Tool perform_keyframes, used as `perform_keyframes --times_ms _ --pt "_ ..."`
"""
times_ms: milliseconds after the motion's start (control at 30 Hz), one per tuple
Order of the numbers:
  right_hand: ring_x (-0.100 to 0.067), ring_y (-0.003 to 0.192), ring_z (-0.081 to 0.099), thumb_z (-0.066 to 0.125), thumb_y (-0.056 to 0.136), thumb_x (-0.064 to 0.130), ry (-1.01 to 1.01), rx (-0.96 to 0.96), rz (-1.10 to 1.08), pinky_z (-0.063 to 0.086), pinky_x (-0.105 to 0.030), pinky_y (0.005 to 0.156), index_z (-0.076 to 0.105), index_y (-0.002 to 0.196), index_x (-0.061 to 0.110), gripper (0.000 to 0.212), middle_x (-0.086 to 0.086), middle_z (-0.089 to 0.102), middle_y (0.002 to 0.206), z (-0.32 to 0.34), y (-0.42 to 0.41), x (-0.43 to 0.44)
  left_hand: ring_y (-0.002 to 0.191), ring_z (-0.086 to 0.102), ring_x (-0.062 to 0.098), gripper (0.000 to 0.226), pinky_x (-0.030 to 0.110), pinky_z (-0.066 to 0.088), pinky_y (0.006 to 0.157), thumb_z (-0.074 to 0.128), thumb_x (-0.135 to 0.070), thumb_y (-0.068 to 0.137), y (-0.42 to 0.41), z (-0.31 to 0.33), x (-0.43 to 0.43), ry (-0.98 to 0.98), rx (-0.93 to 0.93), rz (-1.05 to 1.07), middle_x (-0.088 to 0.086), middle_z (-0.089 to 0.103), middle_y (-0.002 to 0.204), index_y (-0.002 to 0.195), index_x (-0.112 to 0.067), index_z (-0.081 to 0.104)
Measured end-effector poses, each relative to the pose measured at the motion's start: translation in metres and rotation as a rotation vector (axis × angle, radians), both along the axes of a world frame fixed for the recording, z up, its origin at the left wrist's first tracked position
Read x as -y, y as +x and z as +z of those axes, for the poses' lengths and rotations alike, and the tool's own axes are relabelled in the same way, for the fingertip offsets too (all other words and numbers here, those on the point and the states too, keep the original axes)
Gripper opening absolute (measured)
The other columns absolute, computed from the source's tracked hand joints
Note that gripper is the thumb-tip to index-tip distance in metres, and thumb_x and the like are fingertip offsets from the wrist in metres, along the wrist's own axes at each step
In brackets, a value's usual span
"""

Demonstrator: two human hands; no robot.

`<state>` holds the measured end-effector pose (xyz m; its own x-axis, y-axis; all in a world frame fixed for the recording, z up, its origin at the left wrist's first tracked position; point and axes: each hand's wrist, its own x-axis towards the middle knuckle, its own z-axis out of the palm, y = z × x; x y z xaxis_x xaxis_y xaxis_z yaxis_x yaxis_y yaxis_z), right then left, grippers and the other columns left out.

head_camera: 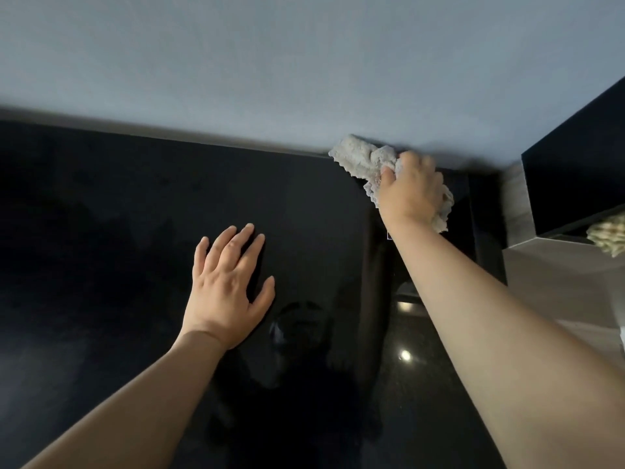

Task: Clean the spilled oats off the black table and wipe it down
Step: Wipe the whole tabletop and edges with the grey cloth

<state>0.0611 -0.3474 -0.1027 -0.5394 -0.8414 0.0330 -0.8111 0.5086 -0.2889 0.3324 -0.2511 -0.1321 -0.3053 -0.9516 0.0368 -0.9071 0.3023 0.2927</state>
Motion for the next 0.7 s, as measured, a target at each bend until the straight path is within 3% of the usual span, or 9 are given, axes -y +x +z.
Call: perform_keyframes --times_ms 233,433,600,700 --pt "-0.03 0.104 0.051 0.053 0.094 0.034 -0.076 -0.003 0.195 0.032 -0.032 0.07 0.059 0.112 0.016 0.026 -0.005 0.055 0.118 -0.006 0.028 -0.004 0.142 0.025 0.022 0.061 0.049 0.013 0.117 0.039 -0.046 0.088 -0.001 0.0 0.001 -0.015 0.013 0.007 0.002 0.036 0.15 0.139 -0.015 0.046" --pt "-0.02 0.084 0.055 0.061 0.088 0.03 -0.181 0.004 0.337 0.034 -0.027 0.064 0.063 0.099 0.019 0.015 0.002 0.06 0.101 -0.014 0.042 -0.082 0.142 0.026 0.023 0.061 0.05 0.014 0.117 0.038 -0.046 0.088 -0.001 0.001 0.0 -0.009 0.02 0.006 0.003 0.037 0.15 0.139 -0.014 0.046" --pt "-0.011 0.086 0.059 0.068 0.084 0.027 -0.149 0.302 0.264 0.053 -0.033 0.07 0.067 0.104 0.021 0.02 0.009 0.06 0.097 0.006 0.047 -0.13 0.141 0.026 0.024 0.062 0.05 0.013 0.117 0.037 -0.047 0.087 -0.001 0.001 0.0 0.001 0.029 0.004 0.004 0.037 0.149 0.139 -0.014 0.047" --pt "-0.011 0.091 0.059 0.067 0.086 0.026 -0.266 0.238 0.239 0.052 -0.035 0.078 0.067 0.11 0.019 0.026 0.006 0.06 0.104 0.02 0.036 -0.114 0.141 0.026 0.025 0.062 0.051 0.013 0.117 0.037 -0.048 0.087 0.0 0.0 0.0 0.002 0.027 0.007 0.004 0.037 0.149 0.138 -0.014 0.047"
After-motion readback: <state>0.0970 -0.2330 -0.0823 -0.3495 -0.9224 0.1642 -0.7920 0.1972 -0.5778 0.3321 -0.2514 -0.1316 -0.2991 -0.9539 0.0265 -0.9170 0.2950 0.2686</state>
